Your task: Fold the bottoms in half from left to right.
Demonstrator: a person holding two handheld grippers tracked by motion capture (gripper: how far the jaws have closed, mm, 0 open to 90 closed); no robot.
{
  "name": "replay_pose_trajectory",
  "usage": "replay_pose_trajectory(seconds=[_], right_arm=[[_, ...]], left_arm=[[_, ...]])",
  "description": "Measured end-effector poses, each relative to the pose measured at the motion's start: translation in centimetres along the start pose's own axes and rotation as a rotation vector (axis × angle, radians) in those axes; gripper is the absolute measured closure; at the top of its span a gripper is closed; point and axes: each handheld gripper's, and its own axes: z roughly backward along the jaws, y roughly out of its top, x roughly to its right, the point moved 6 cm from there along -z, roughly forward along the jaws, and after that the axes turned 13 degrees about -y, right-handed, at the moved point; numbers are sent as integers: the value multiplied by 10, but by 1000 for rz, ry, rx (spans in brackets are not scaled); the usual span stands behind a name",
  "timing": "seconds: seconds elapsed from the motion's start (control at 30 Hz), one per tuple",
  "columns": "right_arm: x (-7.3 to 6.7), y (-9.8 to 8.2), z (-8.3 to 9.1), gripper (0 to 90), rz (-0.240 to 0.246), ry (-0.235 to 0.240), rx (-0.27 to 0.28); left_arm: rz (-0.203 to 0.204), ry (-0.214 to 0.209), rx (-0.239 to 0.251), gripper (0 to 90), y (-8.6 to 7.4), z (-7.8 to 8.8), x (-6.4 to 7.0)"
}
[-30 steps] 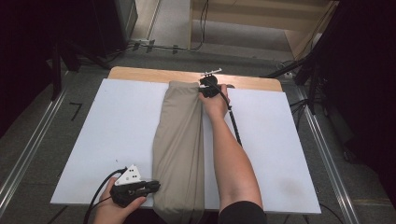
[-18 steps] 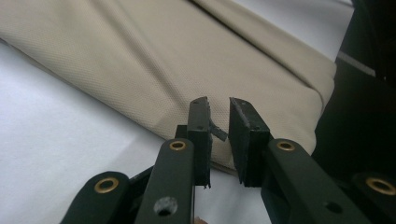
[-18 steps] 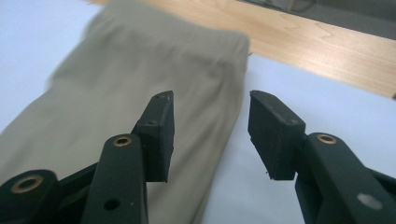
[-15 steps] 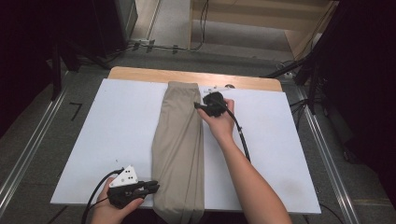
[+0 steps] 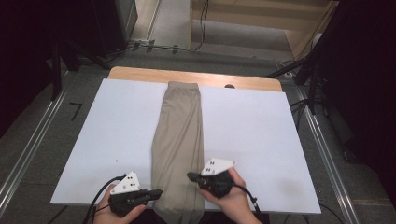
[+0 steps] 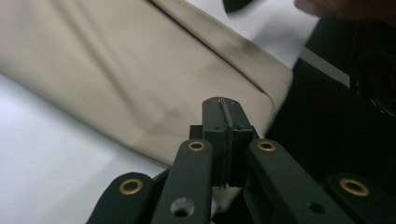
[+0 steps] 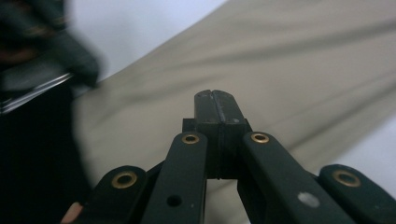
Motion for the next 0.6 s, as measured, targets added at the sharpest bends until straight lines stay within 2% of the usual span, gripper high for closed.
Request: replay_pose_trajectory(seconds=[0.07, 0.13, 0.23, 0.27, 0.33, 0.43, 0.5, 0.6], right_arm=[[-19, -9, 2, 881, 50, 21, -1], [-35, -17, 1, 881, 50, 55, -16], [-54, -29, -7, 882, 95, 41, -90], [-55, -32, -9, 881, 106, 30, -93], [-52, -35, -6, 882, 85, 27, -86], [-40, -44, 4, 882, 68, -9, -91], [-31, -52, 13, 882, 9, -5, -95], [-20, -65, 25, 882, -20, -44, -110]], left_arm=[[9, -13, -14, 900, -4, -5, 5], [18, -22, -34, 900, -7, -11, 8], [19, -16, -79, 900, -11, -17, 7], [8, -7, -100, 900, -13, -18, 5], [15, -19, -100, 900, -13, -16, 4], [10, -26, -101, 900, -14, -15, 3], [16, -35, -98, 900, -14, -15, 2], [27, -49, -95, 900, -14, -14, 0]])
